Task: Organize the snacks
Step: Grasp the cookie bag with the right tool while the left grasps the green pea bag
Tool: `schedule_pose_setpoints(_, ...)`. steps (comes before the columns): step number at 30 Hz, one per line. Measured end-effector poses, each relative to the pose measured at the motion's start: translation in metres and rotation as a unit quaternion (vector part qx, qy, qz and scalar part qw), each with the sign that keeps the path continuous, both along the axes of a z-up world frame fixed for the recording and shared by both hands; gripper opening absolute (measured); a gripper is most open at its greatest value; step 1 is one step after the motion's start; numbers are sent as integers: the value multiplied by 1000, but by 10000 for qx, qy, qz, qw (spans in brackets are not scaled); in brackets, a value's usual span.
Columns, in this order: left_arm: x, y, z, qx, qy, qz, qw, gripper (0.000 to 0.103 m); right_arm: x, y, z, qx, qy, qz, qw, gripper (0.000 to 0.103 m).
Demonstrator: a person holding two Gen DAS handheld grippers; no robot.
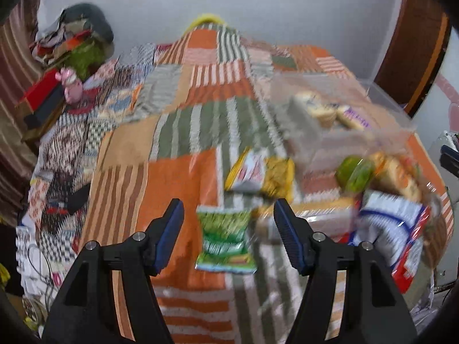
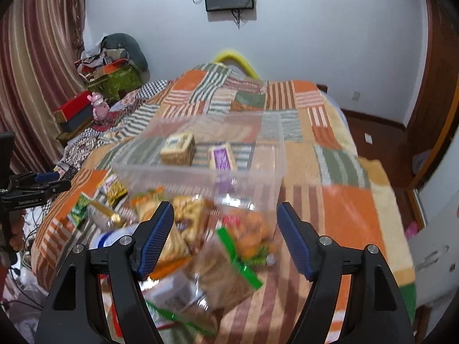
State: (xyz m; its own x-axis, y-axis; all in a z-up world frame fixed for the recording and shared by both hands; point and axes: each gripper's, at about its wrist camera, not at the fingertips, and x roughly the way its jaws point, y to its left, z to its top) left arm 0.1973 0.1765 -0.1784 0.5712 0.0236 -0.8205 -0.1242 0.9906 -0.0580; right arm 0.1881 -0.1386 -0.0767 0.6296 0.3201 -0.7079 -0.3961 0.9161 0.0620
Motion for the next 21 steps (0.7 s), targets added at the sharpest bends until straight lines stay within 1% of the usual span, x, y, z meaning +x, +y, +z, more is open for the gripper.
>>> schedule_pose_setpoints(2,-4,2,-14,-117,151,40,9998,65,-4,0,-6,-25,81,-52,10000,71)
schedule_pose_setpoints(6,-13,5,-36,-216,340,72,9992,65,-13,2,-18,-58,264,-104,9996,71)
schedule_pose_setpoints(12,-9,6,-54,-325,472,107,9983,65,-25,1,-35,-50,549,-197,9983,72)
schedule_pose_setpoints(13,-8,6,-55,-339,470,106,9983,65,-28,0,-38,-51,572,-243,9981,73)
schedule_pose_setpoints(15,-5,6,-58,-338,456,99,9983,65,-29,-5,-39,18,620,-328,9975,78)
schedule_pose_setpoints(18,-1,4,-62,-270,413,106,9987,65,-31,-11,-41,139,688,-392,9968,83)
schedule_pose_setpoints(21,3,6,-66,-250,381,191,9988,65,-33,-13,-42,163,706,-410,9965,85)
